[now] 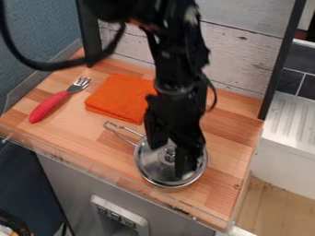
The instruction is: Put the silver lid on top of the orange cloth
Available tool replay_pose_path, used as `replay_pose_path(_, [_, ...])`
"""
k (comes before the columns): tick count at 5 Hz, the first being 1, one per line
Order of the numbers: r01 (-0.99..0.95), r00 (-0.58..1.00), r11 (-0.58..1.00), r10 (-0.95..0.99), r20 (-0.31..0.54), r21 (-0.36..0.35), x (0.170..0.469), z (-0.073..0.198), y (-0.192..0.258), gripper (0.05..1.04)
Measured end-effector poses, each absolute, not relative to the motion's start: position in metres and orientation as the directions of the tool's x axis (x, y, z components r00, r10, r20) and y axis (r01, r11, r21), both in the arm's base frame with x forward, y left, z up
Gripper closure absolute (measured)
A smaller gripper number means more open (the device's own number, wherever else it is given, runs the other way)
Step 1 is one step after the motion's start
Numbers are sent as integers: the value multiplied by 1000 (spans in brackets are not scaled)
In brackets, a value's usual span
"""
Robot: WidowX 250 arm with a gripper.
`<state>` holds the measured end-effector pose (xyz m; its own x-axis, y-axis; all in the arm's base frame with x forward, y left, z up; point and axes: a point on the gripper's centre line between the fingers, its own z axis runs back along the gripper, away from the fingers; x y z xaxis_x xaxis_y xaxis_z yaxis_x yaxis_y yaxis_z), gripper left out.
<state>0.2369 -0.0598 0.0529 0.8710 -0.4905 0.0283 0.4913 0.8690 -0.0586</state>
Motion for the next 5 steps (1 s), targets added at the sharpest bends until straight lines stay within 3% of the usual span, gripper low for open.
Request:
replay_pose_path(1, [434,901,901,-434,10,-31,249,33,-56,84])
replay_pose_path(3, [409,913,913,-408,8,-6,268,27,-47,134])
replay_pose_path(5, [417,909,909,-417,7,3,271,26,-45,693])
